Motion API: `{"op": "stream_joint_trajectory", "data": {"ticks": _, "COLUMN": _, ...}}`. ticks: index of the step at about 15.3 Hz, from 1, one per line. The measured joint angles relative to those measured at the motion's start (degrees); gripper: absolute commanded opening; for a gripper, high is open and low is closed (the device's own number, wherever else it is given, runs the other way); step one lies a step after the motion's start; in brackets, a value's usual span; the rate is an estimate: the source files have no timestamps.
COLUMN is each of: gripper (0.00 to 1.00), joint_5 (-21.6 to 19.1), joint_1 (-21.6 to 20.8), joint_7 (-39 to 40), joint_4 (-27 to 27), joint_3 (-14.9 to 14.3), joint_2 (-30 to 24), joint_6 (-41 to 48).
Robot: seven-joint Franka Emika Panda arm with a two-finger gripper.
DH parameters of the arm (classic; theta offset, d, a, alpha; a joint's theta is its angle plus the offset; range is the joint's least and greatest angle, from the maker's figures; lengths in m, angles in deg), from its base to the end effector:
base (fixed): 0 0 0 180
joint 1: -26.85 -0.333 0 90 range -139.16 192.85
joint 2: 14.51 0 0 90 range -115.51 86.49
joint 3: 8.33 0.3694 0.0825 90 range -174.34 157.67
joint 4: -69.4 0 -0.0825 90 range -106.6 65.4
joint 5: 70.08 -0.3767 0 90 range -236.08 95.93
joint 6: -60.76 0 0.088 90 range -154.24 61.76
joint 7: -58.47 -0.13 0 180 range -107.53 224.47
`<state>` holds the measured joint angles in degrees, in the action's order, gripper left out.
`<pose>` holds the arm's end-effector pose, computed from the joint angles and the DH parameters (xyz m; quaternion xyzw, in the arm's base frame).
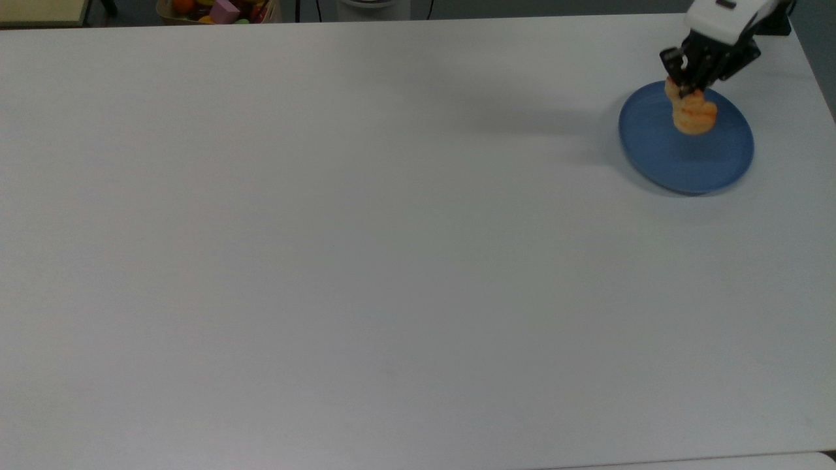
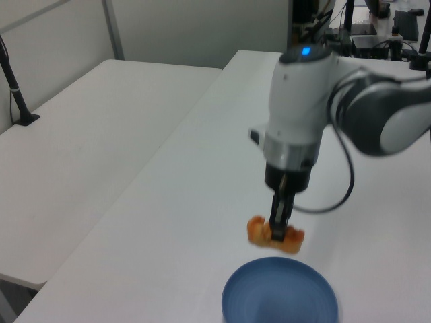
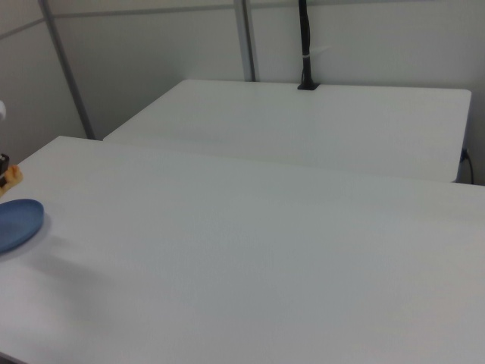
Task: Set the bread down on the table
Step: 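Lift the bread roll up off the blue plate, then carry the bread roll away from the plate across the table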
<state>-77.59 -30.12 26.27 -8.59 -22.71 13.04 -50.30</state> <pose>0.5011 0.5281 0.4878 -0.9946 -0.0871 -0.0407 0.0382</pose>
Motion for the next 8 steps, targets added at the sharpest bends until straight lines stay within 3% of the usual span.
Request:
{"op": "stream_joint_trajectory", "data": {"ticks": 4, "gripper": 0.05, "joint_5": 0.7, "joint_1": 3.4, "joint_7": 3.2, "joint_4": 0.1, "joint_3": -0.6, "joint_2": -6.9, "joint_6": 10.2}}
{"op": "stream_joint_trajectory", "data": {"ticks": 8, "gripper": 0.05, "joint_5": 0.9, "joint_1": 11.7, "joint_7": 12.1, "joint_4": -0.3, "joint_3": -0.9, "joint_2": -14.6, "joint_6": 19.8}}
